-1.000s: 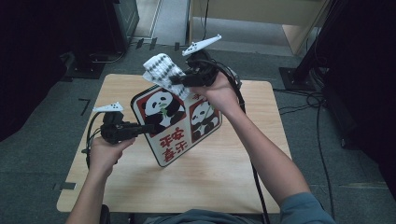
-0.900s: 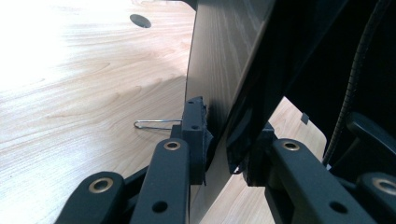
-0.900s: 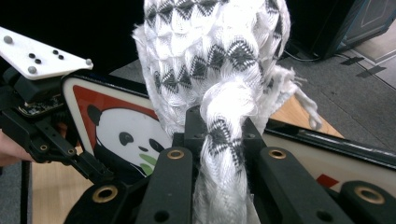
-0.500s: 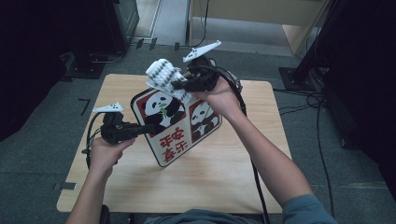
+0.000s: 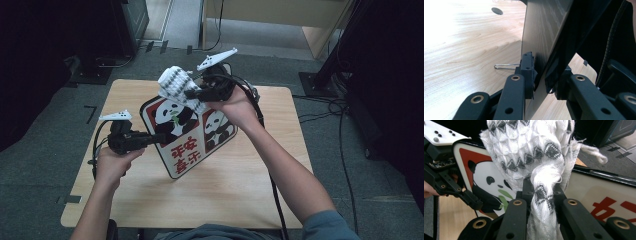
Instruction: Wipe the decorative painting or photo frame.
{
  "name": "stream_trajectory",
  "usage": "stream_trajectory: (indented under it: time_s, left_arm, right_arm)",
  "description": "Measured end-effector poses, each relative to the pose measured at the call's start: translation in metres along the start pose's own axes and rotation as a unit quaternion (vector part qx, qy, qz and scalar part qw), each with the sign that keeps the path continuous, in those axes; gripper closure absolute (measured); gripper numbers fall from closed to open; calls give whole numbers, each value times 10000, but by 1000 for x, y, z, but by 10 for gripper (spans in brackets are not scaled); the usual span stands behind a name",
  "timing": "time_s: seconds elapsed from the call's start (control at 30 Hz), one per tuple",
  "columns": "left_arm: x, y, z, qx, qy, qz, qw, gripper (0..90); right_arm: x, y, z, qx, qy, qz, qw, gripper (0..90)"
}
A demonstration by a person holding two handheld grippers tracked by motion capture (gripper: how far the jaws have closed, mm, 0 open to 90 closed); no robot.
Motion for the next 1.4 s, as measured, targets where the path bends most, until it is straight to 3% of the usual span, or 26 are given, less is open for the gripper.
stream_trajectory:
  time_s: [1.4]
  left_arm:
    - [-1,0,-1,-10,12,-74,10000,748]
  right_arm:
    - [-3,15,-53,-190,157,33,9997,808]
Point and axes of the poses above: each handheld gripper's, and its own axes: y roughly forward along the jaws, z roughly out of its top, x roughly to its right, the point moved 4 cm from there along y, roughly forward along the jaws, and after that the axes turned 7 degrees about x, right-handed, at the moved point
